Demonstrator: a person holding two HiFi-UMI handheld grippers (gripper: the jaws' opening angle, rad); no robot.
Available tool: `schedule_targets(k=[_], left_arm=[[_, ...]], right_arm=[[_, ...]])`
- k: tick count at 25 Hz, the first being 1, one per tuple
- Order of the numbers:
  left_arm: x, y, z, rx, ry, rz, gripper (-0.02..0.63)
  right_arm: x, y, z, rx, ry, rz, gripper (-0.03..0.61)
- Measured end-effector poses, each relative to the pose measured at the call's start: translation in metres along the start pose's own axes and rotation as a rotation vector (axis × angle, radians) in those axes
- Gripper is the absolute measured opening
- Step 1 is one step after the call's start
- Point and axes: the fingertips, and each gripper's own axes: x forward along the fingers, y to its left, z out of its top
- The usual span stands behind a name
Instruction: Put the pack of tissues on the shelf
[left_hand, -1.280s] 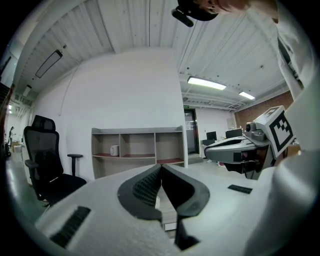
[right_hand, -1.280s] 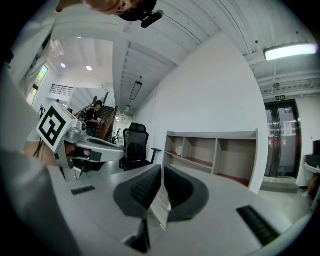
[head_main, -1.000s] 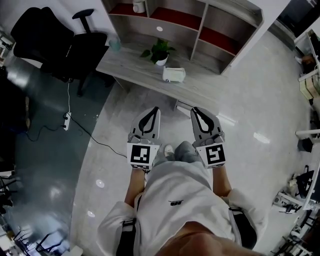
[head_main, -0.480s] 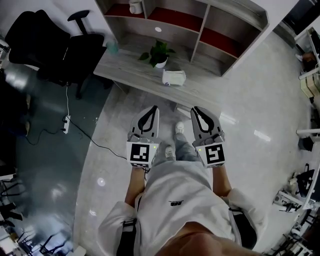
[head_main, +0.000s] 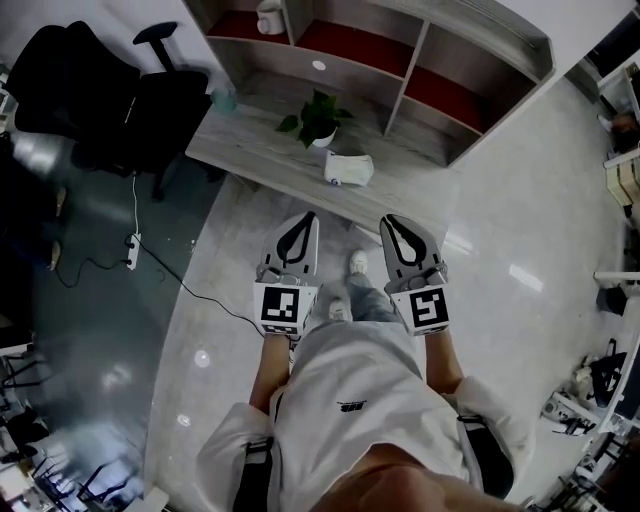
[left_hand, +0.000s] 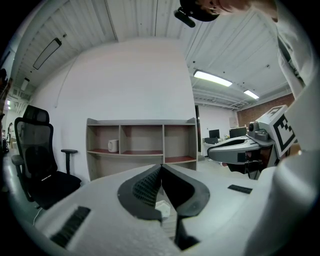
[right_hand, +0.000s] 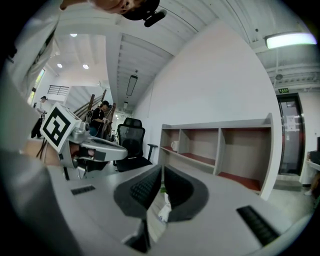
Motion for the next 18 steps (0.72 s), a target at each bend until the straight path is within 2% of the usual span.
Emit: schedule_targets(k=[8,18], left_arm=[[0.051,0.017,0.003,0.004,0.01,0.019,0.029],[0.103,0.035,-0.007,0.003,0.039,0.047,0.029]], right_arm=[[0.038,-0.036,-0.001,-0.023,-0.008,0.048,0.038],[0.082,-0.074,-0.023,-0.011,0.021,0.087,0.038]])
